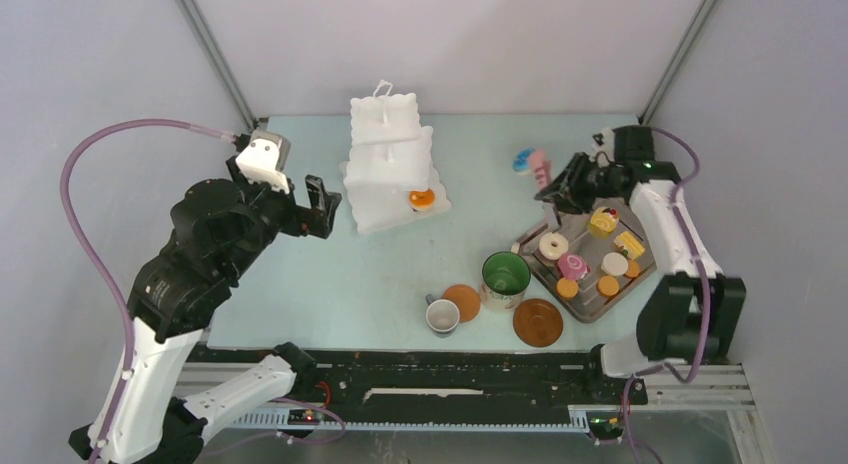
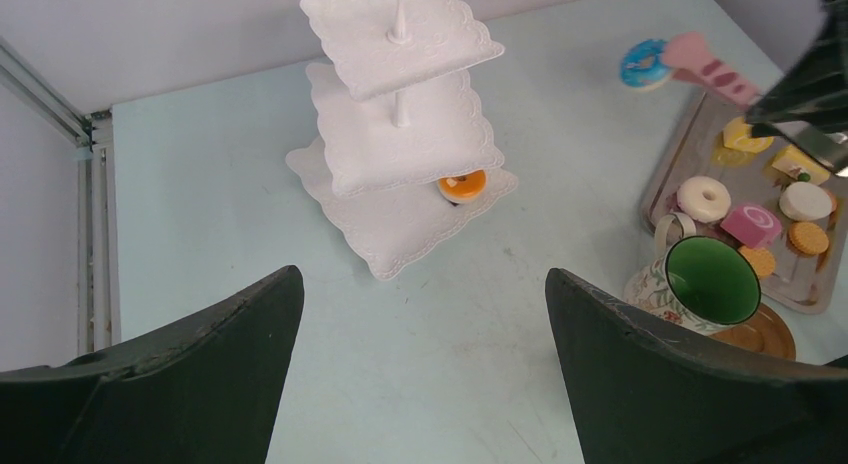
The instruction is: Serve the afternoon tea
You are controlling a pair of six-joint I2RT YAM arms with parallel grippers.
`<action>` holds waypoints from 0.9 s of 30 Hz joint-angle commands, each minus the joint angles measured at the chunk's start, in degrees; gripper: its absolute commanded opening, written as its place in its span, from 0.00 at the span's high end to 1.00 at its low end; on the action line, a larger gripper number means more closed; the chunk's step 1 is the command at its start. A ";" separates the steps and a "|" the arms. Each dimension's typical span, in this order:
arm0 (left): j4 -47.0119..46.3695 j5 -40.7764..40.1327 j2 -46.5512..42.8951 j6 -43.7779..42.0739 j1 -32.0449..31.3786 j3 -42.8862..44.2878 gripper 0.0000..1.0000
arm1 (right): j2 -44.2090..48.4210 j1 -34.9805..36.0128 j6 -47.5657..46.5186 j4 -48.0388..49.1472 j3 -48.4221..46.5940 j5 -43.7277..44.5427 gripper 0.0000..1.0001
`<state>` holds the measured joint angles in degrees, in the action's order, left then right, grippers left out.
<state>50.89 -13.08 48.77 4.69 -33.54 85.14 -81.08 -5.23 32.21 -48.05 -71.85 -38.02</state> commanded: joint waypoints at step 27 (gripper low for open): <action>5.02 0.37 3.50 2.17 -0.56 9.76 0.02 | -46.96 23.84 20.40 39.63 -27.00 -16.32 1.00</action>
<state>55.92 -12.88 52.10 6.17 -33.63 93.12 -127.52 17.30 51.64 -12.95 -96.18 -50.96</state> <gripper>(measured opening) 0.985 0.334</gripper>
